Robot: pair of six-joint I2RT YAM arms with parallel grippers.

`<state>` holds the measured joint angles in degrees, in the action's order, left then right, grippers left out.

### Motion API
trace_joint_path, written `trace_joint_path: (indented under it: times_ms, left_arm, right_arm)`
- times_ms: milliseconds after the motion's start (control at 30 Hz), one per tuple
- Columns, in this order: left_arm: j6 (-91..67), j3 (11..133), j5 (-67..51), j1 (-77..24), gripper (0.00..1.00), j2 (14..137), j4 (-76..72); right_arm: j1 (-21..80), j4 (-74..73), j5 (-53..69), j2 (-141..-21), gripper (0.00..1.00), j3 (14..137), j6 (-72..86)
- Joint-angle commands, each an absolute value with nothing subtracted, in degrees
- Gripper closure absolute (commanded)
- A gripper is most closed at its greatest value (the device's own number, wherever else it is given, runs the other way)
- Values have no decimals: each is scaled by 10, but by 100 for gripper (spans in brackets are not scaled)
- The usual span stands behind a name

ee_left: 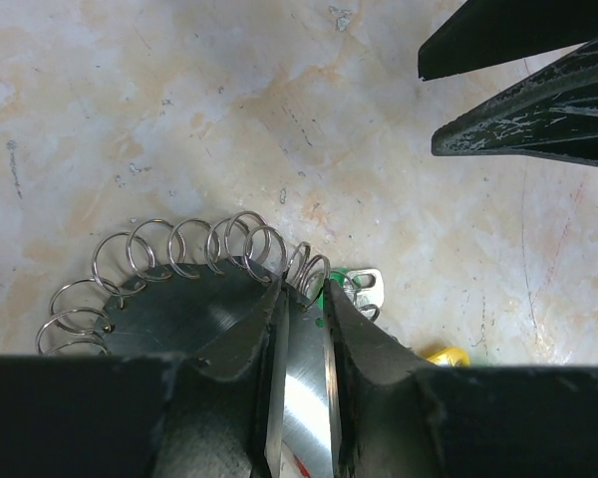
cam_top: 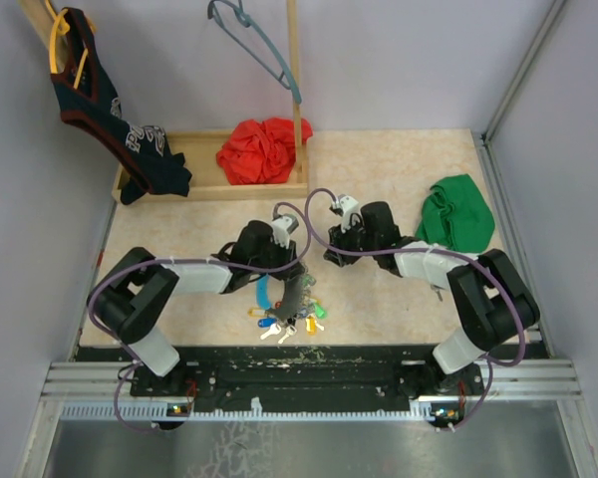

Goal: Put the keys on the keyring

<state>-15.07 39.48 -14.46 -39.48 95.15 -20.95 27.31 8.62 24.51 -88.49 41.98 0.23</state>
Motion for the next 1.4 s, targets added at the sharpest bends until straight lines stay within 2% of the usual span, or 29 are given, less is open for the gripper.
trace_joint_path:
  times_ms: [0, 200, 433, 833, 1367]
  left_arm:
    - [-144, 410, -140, -403, 74, 962, -207]
    - [-140, 402, -111, -405, 72, 936, -193]
    - [-122, 410, -132, -409, 72, 928, -183]
    - [-118, 419, -143, -413, 76, 950, -196]
    - [-121, 426, -90, -413, 71, 944, -170]
  right_arm:
    - [270, 118, 258, -875, 64, 422, 5]
    - [270, 118, 262, -875, 64, 422, 2]
    - [270, 121, 268, -873, 64, 419, 0]
    - [270, 125, 280, -877, 64, 418, -3]
    - [270, 127, 290, -875, 64, 416, -6]
